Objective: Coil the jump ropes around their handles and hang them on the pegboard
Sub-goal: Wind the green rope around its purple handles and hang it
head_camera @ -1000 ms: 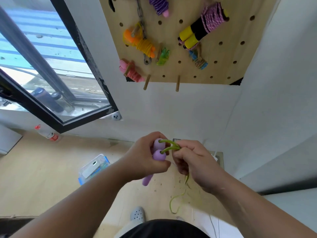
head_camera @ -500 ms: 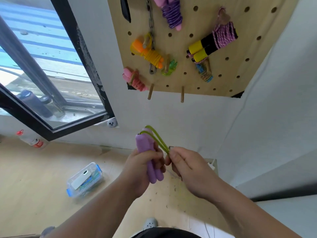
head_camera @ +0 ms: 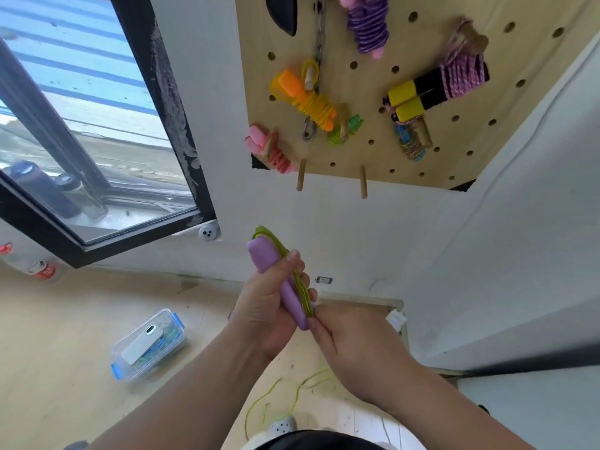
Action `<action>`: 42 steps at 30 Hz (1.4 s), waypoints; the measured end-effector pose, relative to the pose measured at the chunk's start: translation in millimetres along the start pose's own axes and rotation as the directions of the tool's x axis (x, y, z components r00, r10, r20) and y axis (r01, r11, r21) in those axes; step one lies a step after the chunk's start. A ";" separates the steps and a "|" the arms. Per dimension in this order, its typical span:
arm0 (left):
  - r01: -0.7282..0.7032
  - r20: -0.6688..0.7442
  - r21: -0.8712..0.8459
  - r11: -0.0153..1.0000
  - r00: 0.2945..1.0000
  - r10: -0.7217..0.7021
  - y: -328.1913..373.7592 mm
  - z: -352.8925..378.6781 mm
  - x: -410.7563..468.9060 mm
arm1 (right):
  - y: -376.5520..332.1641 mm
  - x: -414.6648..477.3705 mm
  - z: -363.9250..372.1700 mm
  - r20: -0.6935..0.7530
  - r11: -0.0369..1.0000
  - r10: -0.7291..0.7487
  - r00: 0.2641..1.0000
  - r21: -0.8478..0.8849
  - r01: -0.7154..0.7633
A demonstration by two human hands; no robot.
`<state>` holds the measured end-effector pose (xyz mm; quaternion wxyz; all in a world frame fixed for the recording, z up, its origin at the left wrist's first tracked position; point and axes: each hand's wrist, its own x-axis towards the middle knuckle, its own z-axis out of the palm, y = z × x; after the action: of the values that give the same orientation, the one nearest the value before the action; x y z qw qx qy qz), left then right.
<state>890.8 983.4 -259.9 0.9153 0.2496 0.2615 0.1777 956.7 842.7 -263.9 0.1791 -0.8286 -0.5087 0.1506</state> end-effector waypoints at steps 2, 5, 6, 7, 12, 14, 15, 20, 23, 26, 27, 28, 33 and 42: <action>-0.002 -0.028 0.004 1.000 1.000 0.002 1.6 -3.7 1.9 | -1.4 1.4 2.9 0.004 1.000 -0.004 1.000 -0.003 0.004; -0.016 -0.076 -0.015 1.000 0.997 0.014 3.1 -3.4 5.2 | 1.1 1.3 1.8 0.041 0.997 0.020 0.999 0.071 -0.023; -0.027 -0.071 -0.021 0.999 0.997 0.025 3.9 -2.7 5.8 | 3.4 1.8 -0.2 0.049 0.993 0.034 0.998 0.114 -0.040; -0.038 -0.056 -0.029 0.999 0.998 0.036 4.3 -2.3 6.5 | 5.0 2.7 -3.1 0.058 0.984 0.055 0.997 0.169 -0.064; -0.089 -0.010 -0.032 0.995 0.996 0.089 4.6 2.2 4.9 | 15.5 9.6 -12.8 0.165 0.903 0.133 0.977 0.386 -0.188; -0.126 0.006 0.008 0.992 0.992 0.125 4.6 6.1 3.0 | 20.9 11.7 -16.0 0.208 0.869 0.116 0.971 0.452 -0.201; -0.139 0.011 0.035 0.990 0.990 0.139 4.8 9.2 2.1 | 22.9 12.6 -19.2 0.229 0.843 0.106 0.968 0.495 -0.209; -0.167 0.035 0.153 0.974 0.986 0.163 -4.9 29.4 0.7 | 21.5 22.1 -31.4 0.139 0.832 0.039 0.990 0.543 -0.109; -0.160 -0.002 0.155 0.975 0.987 0.162 -14.2 36.3 2.7 | 26.0 26.5 -33.2 0.114 0.847 0.023 0.993 0.526 -0.080; -0.145 -0.054 0.195 0.970 0.986 0.158 -22.3 35.2 6.3 | 36.5 26.5 -37.8 0.203 0.753 -0.013 0.979 0.646 -0.123; -0.142 -0.084 0.222 0.965 0.983 0.164 -26.0 33.2 8.2 | 40.0 25.9 -38.4 0.222 0.741 -0.012 0.975 0.657 -0.141; -0.142 -0.116 0.245 0.959 0.978 0.175 -28.8 32.2 9.6 | 42.8 24.9 -38.8 0.235 0.740 -0.005 0.972 0.655 -0.155; -0.183 -0.245 0.629 0.756 0.876 0.416 -28.0 14.7 15.6 | 62.1 23.3 -40.6 0.256 0.796 0.049 0.965 0.574 -0.193; -0.547 0.553 0.580 -0.603 0.808 -0.202 -2.6 20.8 16.2 | 73.8 27.2 -47.8 0.407 0.865 -0.072 0.911 0.480 -0.146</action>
<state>916.1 981.1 -252.2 0.1569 0.9876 0.0030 -0.0085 1047.5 829.3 -256.4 0.2733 -0.7129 -0.4618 0.4514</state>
